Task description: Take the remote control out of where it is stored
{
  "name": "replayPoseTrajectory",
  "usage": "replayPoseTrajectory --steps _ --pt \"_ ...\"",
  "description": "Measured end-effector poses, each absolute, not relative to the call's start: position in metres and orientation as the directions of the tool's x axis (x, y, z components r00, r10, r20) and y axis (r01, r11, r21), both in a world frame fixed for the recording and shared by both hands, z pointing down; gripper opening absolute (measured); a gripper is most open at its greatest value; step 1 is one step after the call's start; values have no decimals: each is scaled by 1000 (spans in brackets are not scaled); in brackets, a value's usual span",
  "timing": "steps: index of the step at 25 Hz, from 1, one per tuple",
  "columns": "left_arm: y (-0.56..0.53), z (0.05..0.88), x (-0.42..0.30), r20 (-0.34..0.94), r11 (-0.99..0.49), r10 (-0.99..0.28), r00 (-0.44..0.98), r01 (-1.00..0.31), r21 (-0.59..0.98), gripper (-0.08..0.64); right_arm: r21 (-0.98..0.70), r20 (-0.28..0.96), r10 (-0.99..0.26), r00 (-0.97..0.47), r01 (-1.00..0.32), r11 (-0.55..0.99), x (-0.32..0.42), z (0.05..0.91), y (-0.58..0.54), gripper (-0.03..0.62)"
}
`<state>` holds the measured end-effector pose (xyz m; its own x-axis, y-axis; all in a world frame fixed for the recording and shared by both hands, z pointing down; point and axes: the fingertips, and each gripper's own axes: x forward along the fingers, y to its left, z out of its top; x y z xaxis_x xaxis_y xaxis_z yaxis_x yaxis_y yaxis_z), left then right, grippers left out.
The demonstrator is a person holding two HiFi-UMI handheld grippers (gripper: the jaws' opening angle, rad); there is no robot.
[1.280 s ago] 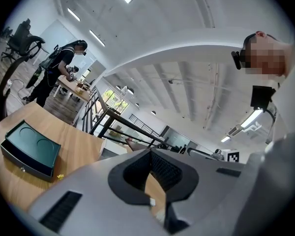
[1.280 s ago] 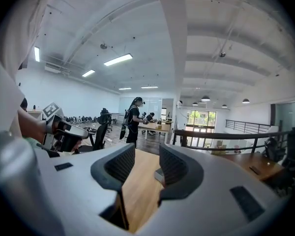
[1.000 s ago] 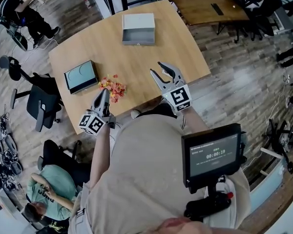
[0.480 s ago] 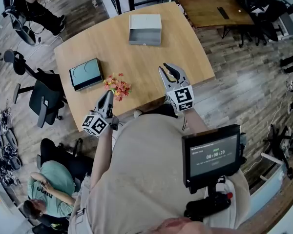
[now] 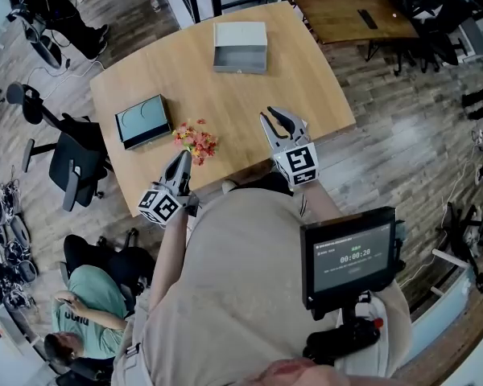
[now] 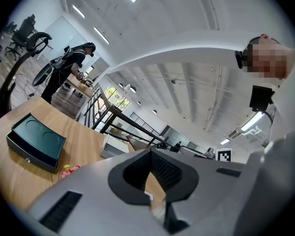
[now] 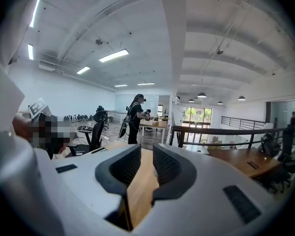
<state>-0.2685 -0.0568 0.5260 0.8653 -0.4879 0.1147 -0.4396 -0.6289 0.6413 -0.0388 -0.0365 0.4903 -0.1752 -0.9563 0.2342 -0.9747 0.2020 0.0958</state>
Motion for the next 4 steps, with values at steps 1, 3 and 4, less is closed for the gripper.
replayPoseTrajectory --steps 1,3,4 --pt "-57 526 -268 114 -631 -486 866 -438 640 5 93 235 -956 -175 -975 201 -38 491 -35 86" --pt "-57 525 -267 114 -634 -483 868 -436 638 5 85 239 -955 -174 -976 199 -37 493 -33 86" --pt "-57 525 -267 114 -636 -482 869 -436 636 5 81 241 -955 -174 -977 198 -36 493 -32 86"
